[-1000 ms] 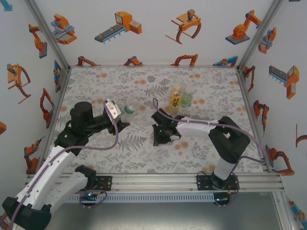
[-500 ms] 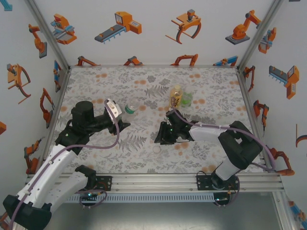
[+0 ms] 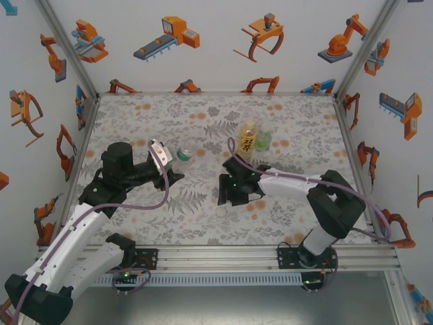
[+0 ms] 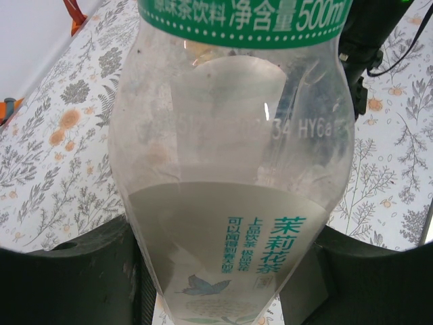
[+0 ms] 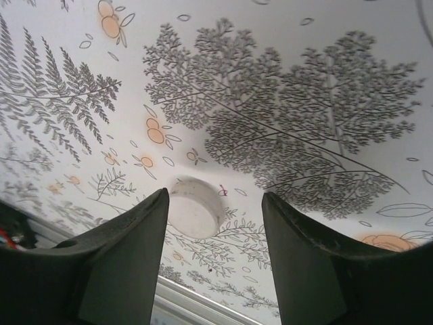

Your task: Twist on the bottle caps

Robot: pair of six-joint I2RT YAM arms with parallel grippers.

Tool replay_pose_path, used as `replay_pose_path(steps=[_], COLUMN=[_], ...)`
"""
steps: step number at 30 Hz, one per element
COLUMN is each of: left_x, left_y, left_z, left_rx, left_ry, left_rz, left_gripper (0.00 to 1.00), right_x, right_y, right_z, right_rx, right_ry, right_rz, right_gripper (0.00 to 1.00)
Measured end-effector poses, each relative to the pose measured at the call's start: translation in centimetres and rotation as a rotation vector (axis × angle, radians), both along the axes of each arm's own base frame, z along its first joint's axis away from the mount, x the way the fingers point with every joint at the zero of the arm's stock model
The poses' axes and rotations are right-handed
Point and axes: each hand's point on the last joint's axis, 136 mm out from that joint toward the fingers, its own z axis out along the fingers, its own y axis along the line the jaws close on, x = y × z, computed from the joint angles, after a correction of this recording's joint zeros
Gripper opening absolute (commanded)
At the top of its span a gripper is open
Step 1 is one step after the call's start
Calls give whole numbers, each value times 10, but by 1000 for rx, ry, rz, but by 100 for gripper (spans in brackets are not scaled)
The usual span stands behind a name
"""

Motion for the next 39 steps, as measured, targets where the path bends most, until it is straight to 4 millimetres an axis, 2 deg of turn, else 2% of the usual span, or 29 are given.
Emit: replay_pose_path(steps=[6,10,15,21,30,39], left_x=[0,0,0,0,0,0], left_y=[0,0,0,0,0,0], left_z=[0,0,0,0,0,0], left_rx=[0,0,0,0,0,0], left_ry=[0,0,0,0,0,0], left_rz=[0,0,0,0,0,0], left_gripper=[14,15,15,15,15,14], right_x=[-8,-18,-32,-37,-31,-30], right_y=[22,29,26,27,24,26], right_z=[-1,-2,-10,-10,-10,-10], right_rx=[-142,-211,-283,-322,-346,-340], right_ry=[-26,-40,-29,-47,-80,-88], right_rz=[101,156,197,217,212,220], right_gripper=[56,54,51,49,48,37])
